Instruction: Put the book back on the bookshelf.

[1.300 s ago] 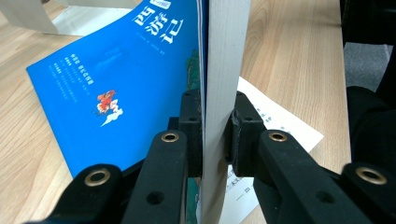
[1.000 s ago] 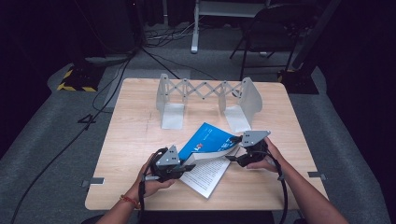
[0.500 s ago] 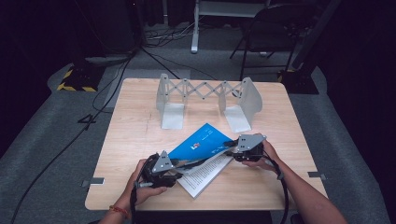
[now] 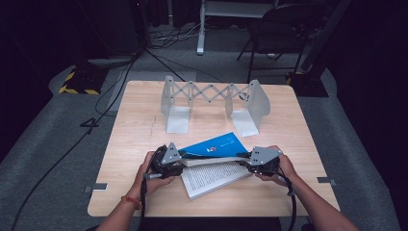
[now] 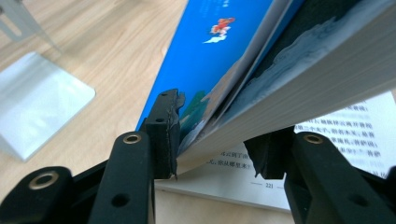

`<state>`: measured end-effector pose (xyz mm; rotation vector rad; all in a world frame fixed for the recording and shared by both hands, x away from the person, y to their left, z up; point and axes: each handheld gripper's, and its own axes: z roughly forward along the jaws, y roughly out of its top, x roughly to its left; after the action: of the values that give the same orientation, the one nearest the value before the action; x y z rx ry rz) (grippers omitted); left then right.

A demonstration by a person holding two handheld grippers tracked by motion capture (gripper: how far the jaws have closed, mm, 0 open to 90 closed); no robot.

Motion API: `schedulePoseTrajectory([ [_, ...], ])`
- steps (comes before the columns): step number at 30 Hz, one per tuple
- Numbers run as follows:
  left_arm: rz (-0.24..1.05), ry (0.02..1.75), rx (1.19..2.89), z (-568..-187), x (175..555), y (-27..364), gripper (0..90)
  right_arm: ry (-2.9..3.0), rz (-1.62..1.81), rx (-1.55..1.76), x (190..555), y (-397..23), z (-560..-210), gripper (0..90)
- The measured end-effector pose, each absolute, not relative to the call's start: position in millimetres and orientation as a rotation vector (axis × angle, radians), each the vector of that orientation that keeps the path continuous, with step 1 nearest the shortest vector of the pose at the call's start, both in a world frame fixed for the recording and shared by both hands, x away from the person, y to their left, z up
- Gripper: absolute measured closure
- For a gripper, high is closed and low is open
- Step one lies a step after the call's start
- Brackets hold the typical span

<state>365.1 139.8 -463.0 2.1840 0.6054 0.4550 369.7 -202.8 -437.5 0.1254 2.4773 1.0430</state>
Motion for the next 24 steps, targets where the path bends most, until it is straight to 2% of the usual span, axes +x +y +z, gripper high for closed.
schedulePoseTrajectory([
  [7,0.426,0.584,2.202,-459.4,378.2,132.0,52.9,2.485,1.039,0.155,371.5,-210.1,-433.2,77.1],
  [8,0.392,0.570,2.177,-456.7,375.1,132.9,49.7,2.490,1.035,0.147,372.0,-209.8,-433.0,77.0],
  [10,0.407,0.527,2.169,-446.6,363.0,130.0,42.8,2.505,1.020,0.127,373.0,-209.2,-433.4,76.8],
  [13,0.383,0.494,2.160,-439.1,354.4,123.4,41.2,2.507,1.016,0.112,373.1,-209.1,-433.4,76.8],
  [15,0.385,0.493,2.160,-436.4,349.8,113.7,36.5,2.508,1.011,0.104,373.1,-208.9,-433.2,76.8],
  [17,0.407,0.489,2.164,-436.0,347.6,104.4,40.9,2.516,1.006,0.091,373.8,-208.5,-434.1,76.5],
  [20,0.473,0.468,2.203,-439.0,347.1,94.9,58.8,2.517,1.004,0.083,373.2,-208.3,-434.5,75.9],
  [22,0.455,0.449,2.205,-440.6,347.8,95.6,64.5,2.518,1.020,0.087,375.0,-209.4,-435.1,74.7],
  [24,0.425,0.436,2.205,-443.7,347.7,99.2,68.6,2.518,1.096,0.109,379.3,-212.8,-436.8,69.6],
])
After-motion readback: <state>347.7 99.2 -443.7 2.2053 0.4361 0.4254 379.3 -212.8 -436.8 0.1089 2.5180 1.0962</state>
